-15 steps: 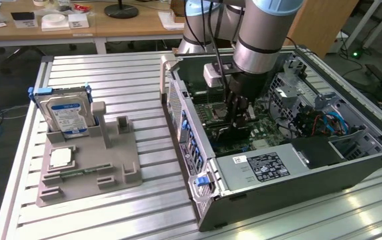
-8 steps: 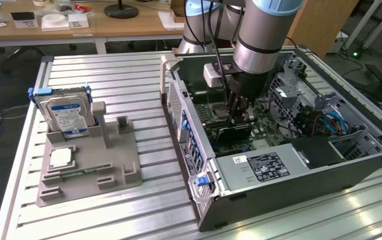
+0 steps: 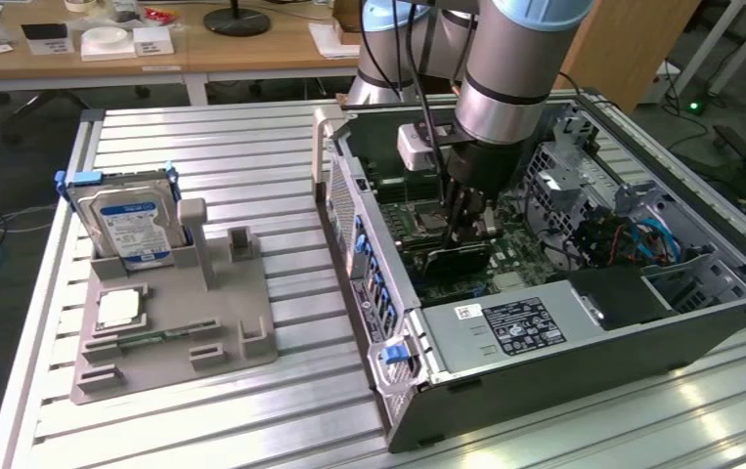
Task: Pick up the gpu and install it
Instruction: 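Insert the gpu into the slot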
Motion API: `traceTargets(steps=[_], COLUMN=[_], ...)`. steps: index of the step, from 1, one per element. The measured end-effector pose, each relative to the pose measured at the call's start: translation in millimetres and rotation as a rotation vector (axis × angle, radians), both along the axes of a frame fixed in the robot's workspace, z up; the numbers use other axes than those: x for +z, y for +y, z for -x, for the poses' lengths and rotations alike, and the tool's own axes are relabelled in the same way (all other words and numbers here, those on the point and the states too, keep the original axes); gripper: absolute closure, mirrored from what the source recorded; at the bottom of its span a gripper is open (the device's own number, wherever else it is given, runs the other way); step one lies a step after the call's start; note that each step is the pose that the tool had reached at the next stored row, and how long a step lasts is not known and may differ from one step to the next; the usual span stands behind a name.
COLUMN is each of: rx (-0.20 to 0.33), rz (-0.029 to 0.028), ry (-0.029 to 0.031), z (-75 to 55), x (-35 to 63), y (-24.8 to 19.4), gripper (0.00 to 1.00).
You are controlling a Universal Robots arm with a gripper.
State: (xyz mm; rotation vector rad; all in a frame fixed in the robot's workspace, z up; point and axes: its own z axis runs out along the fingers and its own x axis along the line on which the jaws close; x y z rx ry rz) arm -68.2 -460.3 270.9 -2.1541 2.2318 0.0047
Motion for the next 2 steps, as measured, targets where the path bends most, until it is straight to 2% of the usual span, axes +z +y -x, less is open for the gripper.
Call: traceTargets(steps=[2], rx=[0.000], rz=[0.0000], ry=[0.0000], z=[0.0], x=[0.0], y=[0.0], gripper=[0.89])
